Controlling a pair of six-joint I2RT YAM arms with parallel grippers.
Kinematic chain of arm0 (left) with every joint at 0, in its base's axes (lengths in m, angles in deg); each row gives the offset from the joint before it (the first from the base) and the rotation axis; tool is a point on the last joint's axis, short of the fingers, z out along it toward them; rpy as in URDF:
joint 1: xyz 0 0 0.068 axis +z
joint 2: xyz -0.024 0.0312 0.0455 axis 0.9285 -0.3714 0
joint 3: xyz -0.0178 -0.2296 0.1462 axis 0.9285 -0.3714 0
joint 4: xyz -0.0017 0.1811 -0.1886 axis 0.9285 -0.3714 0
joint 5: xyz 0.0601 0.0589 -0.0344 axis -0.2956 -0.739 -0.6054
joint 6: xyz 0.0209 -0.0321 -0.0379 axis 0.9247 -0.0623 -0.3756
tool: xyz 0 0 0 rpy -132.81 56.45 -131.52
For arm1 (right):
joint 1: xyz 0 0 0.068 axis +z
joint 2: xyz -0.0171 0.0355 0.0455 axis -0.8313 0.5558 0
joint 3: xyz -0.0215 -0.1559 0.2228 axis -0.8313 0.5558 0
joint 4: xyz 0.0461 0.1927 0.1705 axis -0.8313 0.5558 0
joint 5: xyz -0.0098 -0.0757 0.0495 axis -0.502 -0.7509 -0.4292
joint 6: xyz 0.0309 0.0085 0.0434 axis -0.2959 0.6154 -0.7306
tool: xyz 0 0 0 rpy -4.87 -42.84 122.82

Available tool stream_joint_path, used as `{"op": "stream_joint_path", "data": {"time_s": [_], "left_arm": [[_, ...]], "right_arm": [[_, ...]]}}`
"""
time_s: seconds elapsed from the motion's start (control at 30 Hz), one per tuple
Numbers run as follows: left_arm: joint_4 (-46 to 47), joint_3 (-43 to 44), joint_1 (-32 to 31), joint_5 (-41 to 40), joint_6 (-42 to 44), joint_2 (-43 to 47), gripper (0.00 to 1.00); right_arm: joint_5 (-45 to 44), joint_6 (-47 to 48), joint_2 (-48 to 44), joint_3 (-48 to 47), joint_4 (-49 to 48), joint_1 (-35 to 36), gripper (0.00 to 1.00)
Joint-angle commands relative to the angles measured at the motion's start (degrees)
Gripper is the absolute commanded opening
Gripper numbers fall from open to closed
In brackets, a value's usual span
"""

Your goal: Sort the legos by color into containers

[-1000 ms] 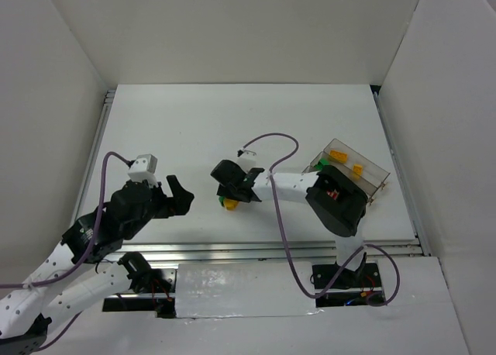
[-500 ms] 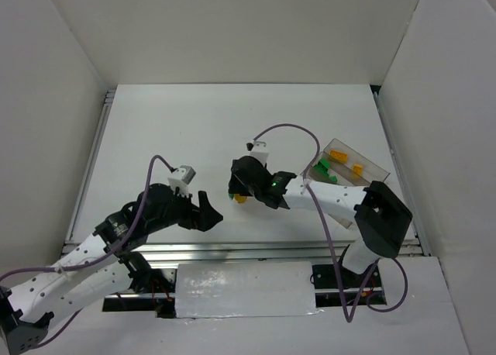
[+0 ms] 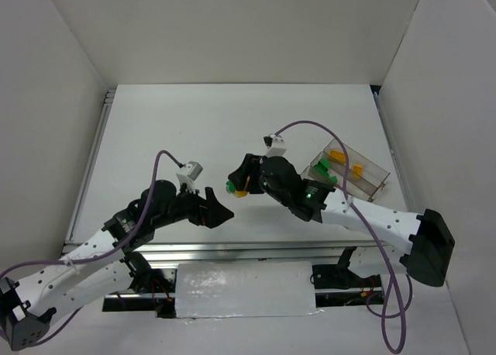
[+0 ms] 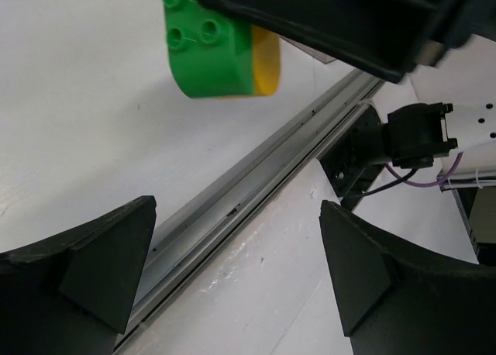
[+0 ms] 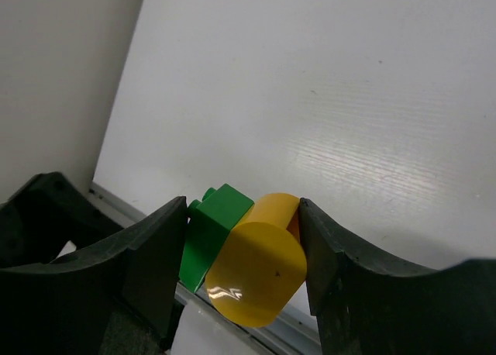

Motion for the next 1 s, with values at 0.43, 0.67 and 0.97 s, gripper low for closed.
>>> {"op": "stream_joint_path", "data": {"time_s": [0.43,0.67,0.97], "left_arm": [[5.93,3.66,0.15,-3.85,-2.08,-0.91,0.92],[9.70,2.08,0.15,-1.66,-1.99,-1.17,0.62],[12.35,1.81,0.15,0.19,-0.85,0.85,0.09]], "right_arm": [[0.07,3.05,-1.90,-0.31,-7.45,6.63,0.17],[3.85,3.40,-3.92,1.62,-10.87,6.72,0.18],[9.20,4.54,-3.92,3.21,-14.47,6.90,0.53]]}}
